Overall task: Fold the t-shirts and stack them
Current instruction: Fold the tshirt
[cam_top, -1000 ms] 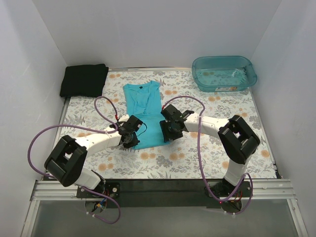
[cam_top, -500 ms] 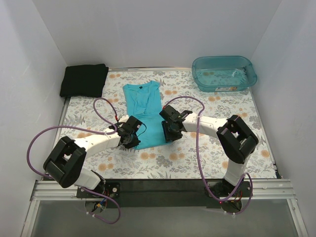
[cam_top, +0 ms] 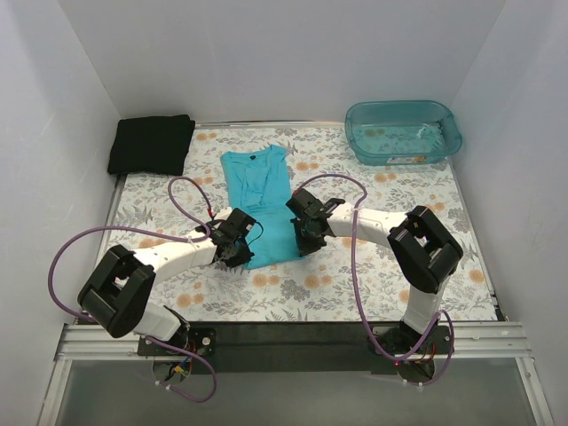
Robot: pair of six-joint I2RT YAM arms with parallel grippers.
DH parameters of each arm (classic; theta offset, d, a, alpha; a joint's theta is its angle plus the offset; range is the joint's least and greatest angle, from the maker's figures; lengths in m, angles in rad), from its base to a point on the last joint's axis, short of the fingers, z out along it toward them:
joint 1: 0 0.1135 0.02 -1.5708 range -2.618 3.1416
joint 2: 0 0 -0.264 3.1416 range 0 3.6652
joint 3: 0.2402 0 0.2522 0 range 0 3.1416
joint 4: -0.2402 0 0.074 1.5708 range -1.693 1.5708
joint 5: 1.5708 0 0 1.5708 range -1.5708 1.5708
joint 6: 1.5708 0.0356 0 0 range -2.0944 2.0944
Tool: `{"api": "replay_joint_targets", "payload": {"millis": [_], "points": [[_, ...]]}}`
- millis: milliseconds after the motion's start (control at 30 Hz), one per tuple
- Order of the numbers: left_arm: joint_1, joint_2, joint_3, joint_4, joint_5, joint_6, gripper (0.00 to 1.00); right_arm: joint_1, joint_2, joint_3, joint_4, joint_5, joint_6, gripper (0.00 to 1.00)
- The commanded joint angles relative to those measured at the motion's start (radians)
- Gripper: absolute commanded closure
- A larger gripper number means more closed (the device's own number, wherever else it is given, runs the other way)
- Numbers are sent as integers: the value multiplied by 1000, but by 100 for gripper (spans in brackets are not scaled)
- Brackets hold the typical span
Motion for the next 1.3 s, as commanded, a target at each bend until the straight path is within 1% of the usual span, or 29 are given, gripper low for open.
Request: {"api": "replay_joint_targets", "payload": {"millis": [0,200,367,400,500,533,600,633,700,767,900,933,1033,1067,1167,1267], "points": [[-15,82,-68,-126,87,3,100,11,67,-42,-74,-5,-11,99],[-16,67,-13,-187,91,30,100,10,44,19,-133,25,-85,99],[-15,19,76,-316,96,70,100,10,-5,50,-194,4,-134,99],[-15,-13,85,-354,97,75,100,10,-12,62,-209,-1,-140,99],[-16,-85,120,-408,128,79,100,10,-51,67,-264,-39,-171,99],[-16,-101,130,-446,142,81,100,10,-71,67,-297,-92,-189,99],[-27,-154,148,-500,177,79,100,11,-87,65,-343,-137,-206,99],[-42,-174,153,-515,194,76,100,13,-111,58,-363,-174,-221,99],[-64,-205,160,-566,249,50,100,16,-142,44,-421,-197,-234,99],[-105,-254,159,-595,286,21,100,21,-193,18,-471,-218,-243,99],[-197,-328,122,-608,375,-103,100,34,-274,-28,-539,-264,-238,99],[-249,-334,114,-608,386,-129,100,42,-294,-36,-553,-281,-237,99],[-334,-335,107,-605,404,-216,100,64,-334,-73,-605,-326,-235,99],[-384,-329,104,-598,415,-236,100,67,-346,-96,-611,-339,-232,99],[-464,-323,90,-566,430,-307,100,82,-377,-113,-642,-376,-229,99],[-484,-341,87,-552,421,-350,100,82,-374,-74,-699,-360,-255,99]]}}
